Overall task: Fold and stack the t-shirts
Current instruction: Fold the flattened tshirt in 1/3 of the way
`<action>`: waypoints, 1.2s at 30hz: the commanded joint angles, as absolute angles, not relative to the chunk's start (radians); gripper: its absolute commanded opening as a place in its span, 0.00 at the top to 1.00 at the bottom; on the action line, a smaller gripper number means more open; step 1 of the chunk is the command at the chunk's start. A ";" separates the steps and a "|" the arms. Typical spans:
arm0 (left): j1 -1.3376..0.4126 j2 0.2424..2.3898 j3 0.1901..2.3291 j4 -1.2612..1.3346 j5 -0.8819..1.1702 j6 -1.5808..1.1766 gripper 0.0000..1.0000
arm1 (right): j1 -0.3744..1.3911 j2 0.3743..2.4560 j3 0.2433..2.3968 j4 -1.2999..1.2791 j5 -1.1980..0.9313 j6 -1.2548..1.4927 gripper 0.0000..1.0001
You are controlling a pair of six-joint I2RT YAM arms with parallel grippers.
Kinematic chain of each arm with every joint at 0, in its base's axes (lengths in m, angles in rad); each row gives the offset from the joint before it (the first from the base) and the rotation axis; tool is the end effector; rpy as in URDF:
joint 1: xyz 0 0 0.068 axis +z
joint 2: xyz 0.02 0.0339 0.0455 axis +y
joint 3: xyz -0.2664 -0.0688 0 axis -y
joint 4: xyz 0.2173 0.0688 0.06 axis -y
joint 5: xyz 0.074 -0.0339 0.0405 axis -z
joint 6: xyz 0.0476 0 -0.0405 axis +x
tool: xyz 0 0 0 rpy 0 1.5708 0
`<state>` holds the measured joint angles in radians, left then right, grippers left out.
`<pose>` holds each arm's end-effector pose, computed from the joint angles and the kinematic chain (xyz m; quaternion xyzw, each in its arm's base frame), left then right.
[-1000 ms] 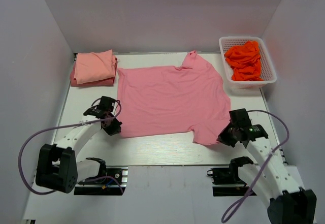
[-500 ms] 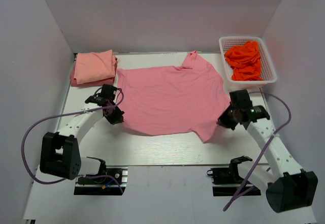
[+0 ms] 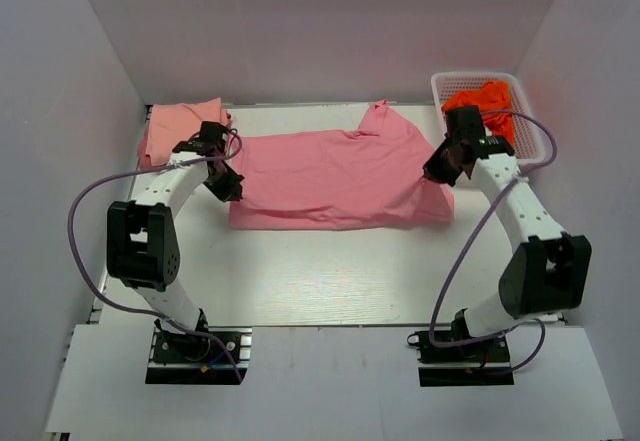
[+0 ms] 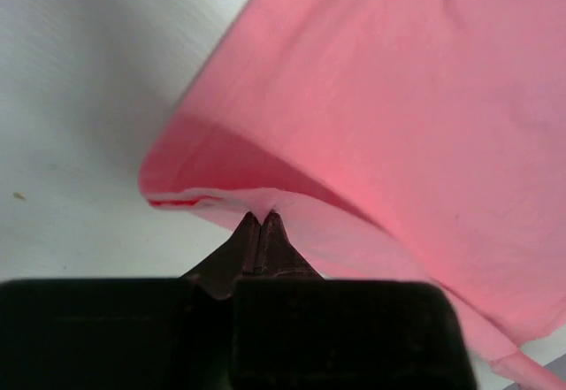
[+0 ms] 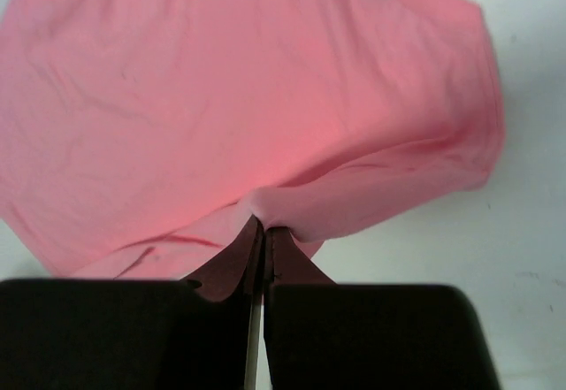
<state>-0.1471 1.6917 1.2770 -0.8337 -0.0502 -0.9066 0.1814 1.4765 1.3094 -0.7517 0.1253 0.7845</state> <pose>0.3107 -0.0436 0.2300 -0.3695 0.9149 -0.0593 0.1511 0.2890 0.0470 0.3054 0.3000 0.8969 0.0959 0.3106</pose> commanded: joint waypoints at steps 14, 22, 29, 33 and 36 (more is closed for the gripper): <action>-0.038 2.014 1.635 -0.816 -0.064 -0.887 0.54 | 0.087 2.041 1.807 -0.609 0.032 0.677 0.72; -0.038 1.962 1.660 -0.825 -0.031 -0.844 0.00 | 0.121 1.997 1.827 -0.558 -0.147 0.411 0.14; -0.071 1.812 1.459 -0.706 0.124 -0.776 0.00 | 0.132 1.715 1.354 -0.506 -0.048 0.327 0.11; -0.093 1.799 1.293 -0.500 0.348 -0.753 0.00 | 0.126 1.683 1.252 -0.431 -0.051 0.348 0.11; -0.121 1.853 1.302 -0.508 0.348 -0.744 0.00 | 0.120 1.761 1.265 -0.394 -0.054 0.345 0.11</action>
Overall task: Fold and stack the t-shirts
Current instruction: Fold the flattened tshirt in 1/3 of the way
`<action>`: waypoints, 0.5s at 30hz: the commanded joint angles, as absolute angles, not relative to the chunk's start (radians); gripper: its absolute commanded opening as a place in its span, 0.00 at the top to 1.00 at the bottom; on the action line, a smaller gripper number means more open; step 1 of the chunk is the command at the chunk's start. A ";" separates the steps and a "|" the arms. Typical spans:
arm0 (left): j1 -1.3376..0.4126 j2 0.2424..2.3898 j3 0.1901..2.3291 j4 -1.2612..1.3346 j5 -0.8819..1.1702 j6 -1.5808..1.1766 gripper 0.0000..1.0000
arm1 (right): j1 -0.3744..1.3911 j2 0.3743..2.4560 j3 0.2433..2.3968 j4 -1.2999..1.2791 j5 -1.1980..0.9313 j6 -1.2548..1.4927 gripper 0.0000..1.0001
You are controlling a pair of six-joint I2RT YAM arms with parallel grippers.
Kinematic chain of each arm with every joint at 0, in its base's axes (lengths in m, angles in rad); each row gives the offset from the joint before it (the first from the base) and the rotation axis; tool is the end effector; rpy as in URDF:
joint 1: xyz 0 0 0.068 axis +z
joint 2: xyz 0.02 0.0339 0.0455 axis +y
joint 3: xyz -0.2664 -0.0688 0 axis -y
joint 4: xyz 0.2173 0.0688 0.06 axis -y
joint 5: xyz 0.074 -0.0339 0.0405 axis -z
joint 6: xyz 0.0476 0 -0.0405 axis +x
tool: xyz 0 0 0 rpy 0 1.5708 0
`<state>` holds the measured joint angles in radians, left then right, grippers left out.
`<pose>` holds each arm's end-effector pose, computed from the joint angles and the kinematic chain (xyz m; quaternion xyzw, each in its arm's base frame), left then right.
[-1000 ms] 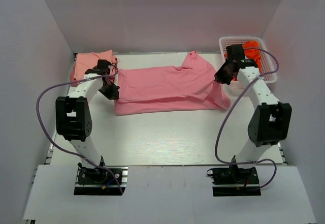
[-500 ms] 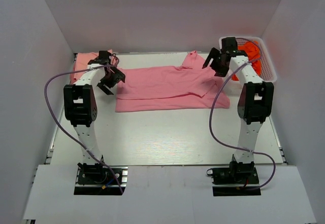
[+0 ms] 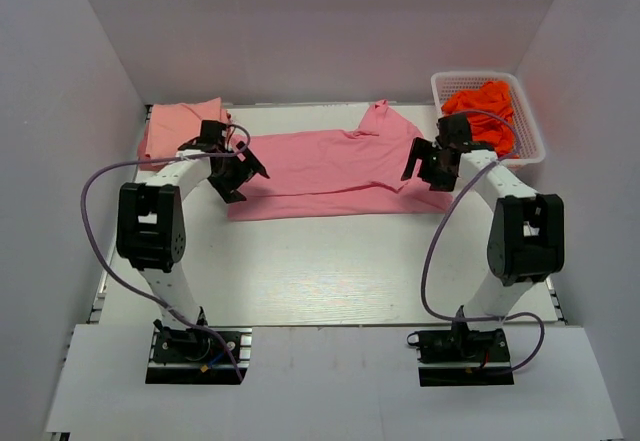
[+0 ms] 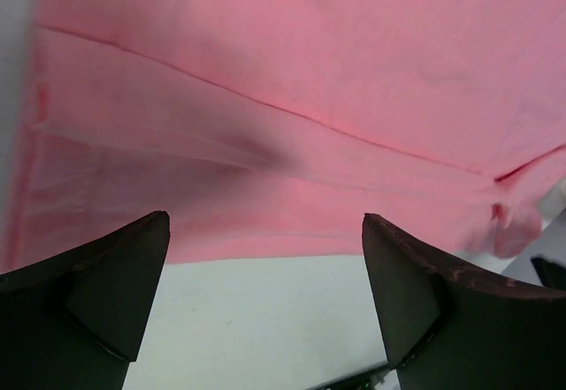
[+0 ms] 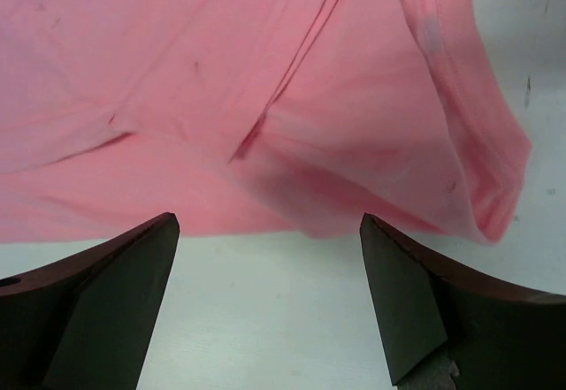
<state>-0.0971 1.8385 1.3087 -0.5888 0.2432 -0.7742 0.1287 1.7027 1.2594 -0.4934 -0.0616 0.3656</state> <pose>0.3580 -0.0464 0.2043 -0.2956 0.9215 -0.2011 0.1518 0.3458 0.0477 0.2407 0.1027 0.9442 0.1046 0.2950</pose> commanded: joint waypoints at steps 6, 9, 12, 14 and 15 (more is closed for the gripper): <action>-0.130 1.930 1.313 -0.548 0.282 -0.703 0.00 | 0.078 1.908 1.350 -0.411 -0.038 0.377 0.11; -0.130 1.940 1.299 -0.594 0.241 -0.693 0.00 | 0.063 1.894 1.266 -0.403 -0.043 0.391 0.11; -0.130 1.931 1.241 -0.594 0.232 -0.683 0.00 | 0.046 1.844 1.167 -0.431 -0.045 0.419 0.11; -0.130 1.882 1.189 -0.621 0.232 -0.683 0.00 | 0.041 1.763 1.094 -0.440 -0.037 0.443 0.11; -0.130 1.861 1.168 -0.621 0.215 -0.683 0.00 | 0.041 1.738 1.012 -0.445 -0.037 0.454 0.11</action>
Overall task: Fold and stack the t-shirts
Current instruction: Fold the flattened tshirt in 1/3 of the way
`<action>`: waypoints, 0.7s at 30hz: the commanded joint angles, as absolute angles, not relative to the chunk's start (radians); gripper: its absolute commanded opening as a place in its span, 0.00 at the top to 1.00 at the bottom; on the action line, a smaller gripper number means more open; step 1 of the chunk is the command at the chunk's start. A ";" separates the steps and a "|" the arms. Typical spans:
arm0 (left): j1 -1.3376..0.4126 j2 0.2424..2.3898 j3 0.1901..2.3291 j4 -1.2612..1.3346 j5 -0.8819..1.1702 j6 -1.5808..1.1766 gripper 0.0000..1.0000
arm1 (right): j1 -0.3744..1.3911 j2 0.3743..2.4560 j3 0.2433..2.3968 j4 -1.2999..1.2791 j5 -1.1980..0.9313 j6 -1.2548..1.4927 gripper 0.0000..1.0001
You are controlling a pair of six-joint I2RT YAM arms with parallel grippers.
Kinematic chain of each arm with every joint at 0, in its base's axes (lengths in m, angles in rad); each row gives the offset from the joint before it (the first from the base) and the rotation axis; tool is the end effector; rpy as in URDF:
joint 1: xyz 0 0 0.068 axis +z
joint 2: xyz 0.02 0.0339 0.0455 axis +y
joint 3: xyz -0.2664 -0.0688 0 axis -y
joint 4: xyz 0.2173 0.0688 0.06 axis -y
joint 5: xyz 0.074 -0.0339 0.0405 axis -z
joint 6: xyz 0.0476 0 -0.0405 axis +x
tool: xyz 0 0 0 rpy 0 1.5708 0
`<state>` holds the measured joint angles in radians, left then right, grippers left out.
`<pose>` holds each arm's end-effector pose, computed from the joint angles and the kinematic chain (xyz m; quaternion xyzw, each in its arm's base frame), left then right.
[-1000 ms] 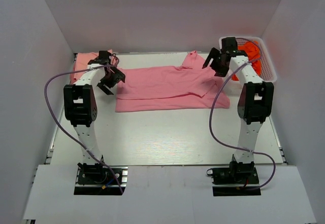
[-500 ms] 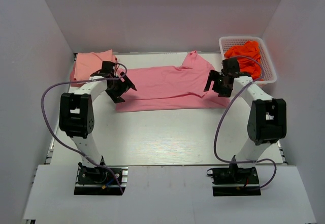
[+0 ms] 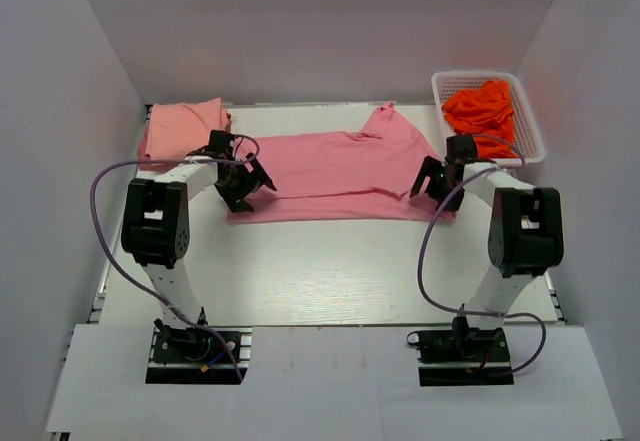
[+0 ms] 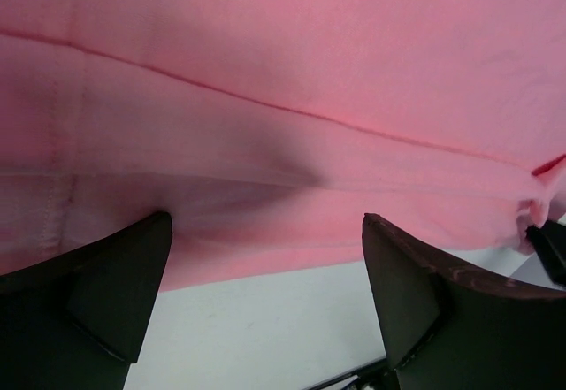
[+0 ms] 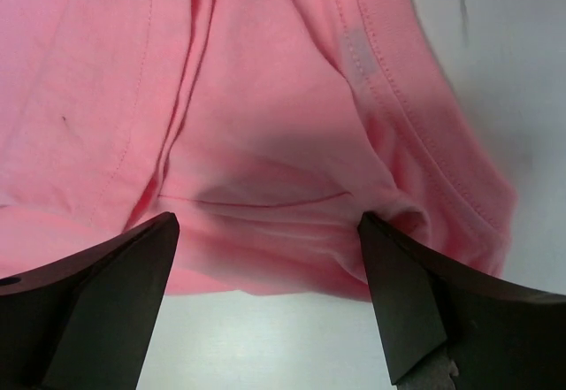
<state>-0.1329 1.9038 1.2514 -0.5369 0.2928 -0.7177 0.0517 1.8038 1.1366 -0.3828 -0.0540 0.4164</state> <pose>0.3557 -0.0614 0.1700 -0.2535 0.9381 -0.2079 0.1118 0.3492 0.0206 0.1800 0.1683 0.9512 0.0851 0.2443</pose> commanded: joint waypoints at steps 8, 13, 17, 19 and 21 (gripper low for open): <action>-0.130 1.557 0.856 -0.684 0.189 -0.683 0.00 | 0.057 1.260 0.637 -0.526 -0.126 0.534 0.11; -0.130 1.338 0.755 -0.747 0.184 -0.683 0.00 | 0.063 1.022 0.597 -0.643 -0.107 0.522 0.11; -0.130 1.283 0.889 -0.807 0.144 -0.672 0.00 | 0.083 0.966 0.740 -0.686 -0.150 0.480 0.11; -0.130 1.282 0.985 -0.830 0.135 -0.672 0.00 | 0.097 0.989 0.764 -0.669 -0.222 0.462 0.11; -0.130 1.282 1.049 -0.830 0.135 -0.660 0.00 | 0.126 1.008 0.769 -0.634 -0.282 0.460 0.11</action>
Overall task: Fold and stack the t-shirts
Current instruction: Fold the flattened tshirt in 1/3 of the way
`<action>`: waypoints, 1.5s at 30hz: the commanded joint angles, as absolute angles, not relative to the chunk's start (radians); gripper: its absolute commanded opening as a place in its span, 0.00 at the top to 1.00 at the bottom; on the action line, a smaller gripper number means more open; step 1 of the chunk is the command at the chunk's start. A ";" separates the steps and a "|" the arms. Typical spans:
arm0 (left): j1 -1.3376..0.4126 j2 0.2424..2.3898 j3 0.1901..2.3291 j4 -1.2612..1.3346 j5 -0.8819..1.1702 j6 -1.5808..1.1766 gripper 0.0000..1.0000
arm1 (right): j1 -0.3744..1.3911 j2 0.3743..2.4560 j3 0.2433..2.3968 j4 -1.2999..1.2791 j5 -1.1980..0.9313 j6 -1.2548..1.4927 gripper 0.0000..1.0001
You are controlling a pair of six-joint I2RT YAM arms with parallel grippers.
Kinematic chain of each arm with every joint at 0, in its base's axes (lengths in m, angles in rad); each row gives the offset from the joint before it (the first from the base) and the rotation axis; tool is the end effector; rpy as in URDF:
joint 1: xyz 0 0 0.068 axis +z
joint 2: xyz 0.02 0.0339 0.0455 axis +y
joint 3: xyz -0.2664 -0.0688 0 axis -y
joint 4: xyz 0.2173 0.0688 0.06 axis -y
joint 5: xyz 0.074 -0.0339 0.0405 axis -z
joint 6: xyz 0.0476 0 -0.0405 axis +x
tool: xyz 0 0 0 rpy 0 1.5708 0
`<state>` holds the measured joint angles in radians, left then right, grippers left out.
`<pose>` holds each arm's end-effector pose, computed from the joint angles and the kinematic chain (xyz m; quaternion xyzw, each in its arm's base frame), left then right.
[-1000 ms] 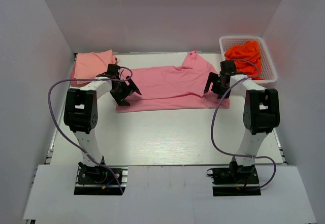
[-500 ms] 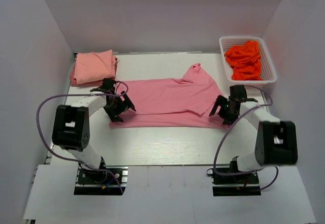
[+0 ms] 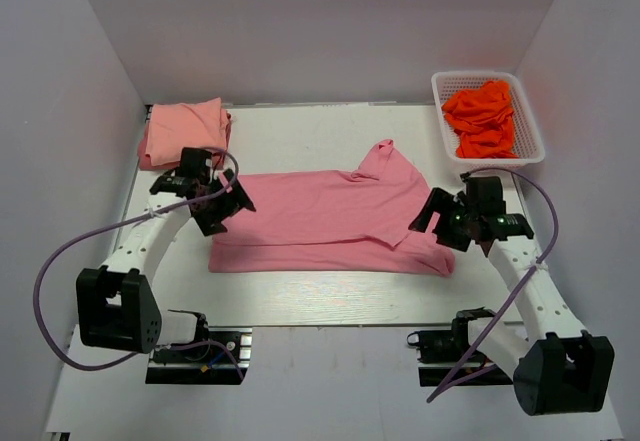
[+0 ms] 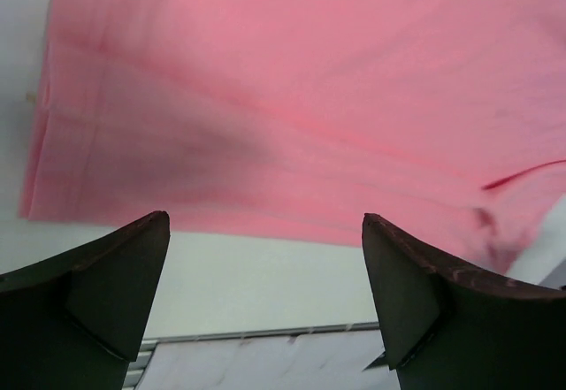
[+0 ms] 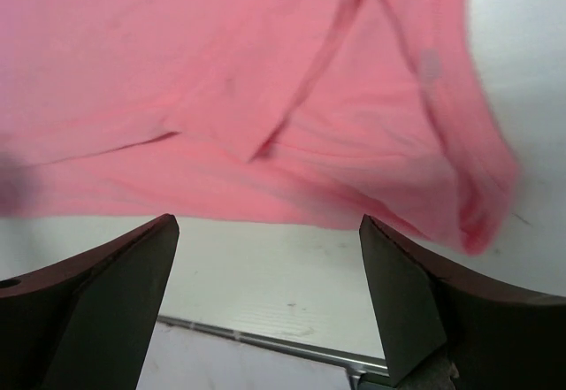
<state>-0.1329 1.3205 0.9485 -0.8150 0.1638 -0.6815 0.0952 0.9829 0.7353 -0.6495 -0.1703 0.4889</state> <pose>0.2206 -0.0373 0.2363 -0.2500 0.9460 -0.1490 0.1427 0.1715 0.0245 0.2456 0.1564 0.9277 0.1717 0.2923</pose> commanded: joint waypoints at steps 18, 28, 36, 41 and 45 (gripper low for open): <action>-0.121 1.284 1.009 -0.844 0.107 -0.690 0.00 | 0.302 1.385 0.699 -0.327 -0.364 0.547 0.21; -0.121 1.263 1.000 -0.853 0.098 -0.699 0.00 | 0.307 1.493 0.735 -0.253 -0.321 0.561 0.39; -0.121 1.253 0.991 -0.834 0.098 -0.709 0.00 | 0.307 1.508 0.856 -0.319 -0.207 0.529 0.97; -0.121 1.264 0.991 -0.834 0.098 -0.709 0.00 | 0.308 1.555 0.906 -0.362 -0.158 0.502 1.00; -0.112 1.276 0.991 -0.825 0.098 -0.709 0.00 | 0.311 1.609 0.965 -0.360 -0.169 0.454 1.00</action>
